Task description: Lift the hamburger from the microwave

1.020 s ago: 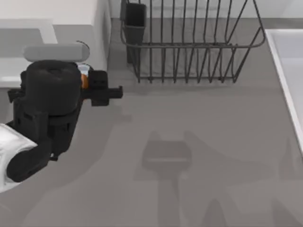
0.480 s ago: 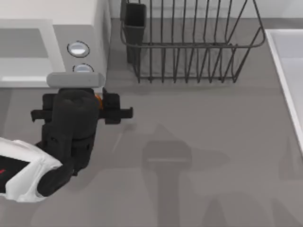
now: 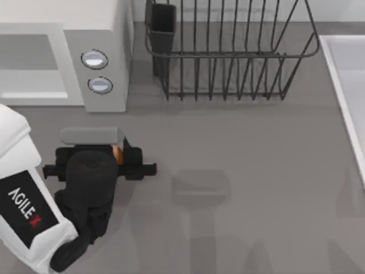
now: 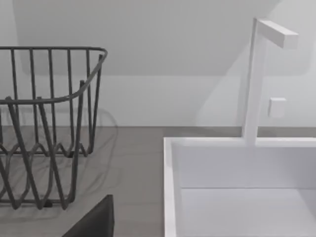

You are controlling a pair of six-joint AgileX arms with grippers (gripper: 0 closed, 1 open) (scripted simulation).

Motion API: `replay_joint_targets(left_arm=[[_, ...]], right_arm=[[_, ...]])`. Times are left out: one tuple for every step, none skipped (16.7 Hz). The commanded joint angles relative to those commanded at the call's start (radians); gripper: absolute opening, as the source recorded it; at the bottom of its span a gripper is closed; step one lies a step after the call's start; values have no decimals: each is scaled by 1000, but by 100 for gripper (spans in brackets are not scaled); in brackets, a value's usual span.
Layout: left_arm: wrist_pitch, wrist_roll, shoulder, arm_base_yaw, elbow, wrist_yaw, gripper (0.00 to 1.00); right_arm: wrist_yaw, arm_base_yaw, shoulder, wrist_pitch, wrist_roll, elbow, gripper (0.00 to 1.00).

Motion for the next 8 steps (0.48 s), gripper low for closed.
replay_joint_targets(left_arm=[[9,0,8,0,-4,1,0],[10,0,8,0,-4,1,0],[10,0,8,0,-4,1,0],[10,0,8,0,-4,1,0],[10,0,8,0,-4,1,0],[10,0,8,0,-4,1,8],[10,0,8,0,-4,1,15],[10,0,8,0,-4,1,23]], right_arm=[[0,0,0,0,0,0,100],[0,0,0,0,0,0,100],[0,0,0,0,0,0,100],[0,0,0,0,0,0,100],[0,0,0,0,0,0,100],[0,0,0,0,0,0,100],[0,0,0,0,0,0,100],[0,0,0,0,0,0,100]])
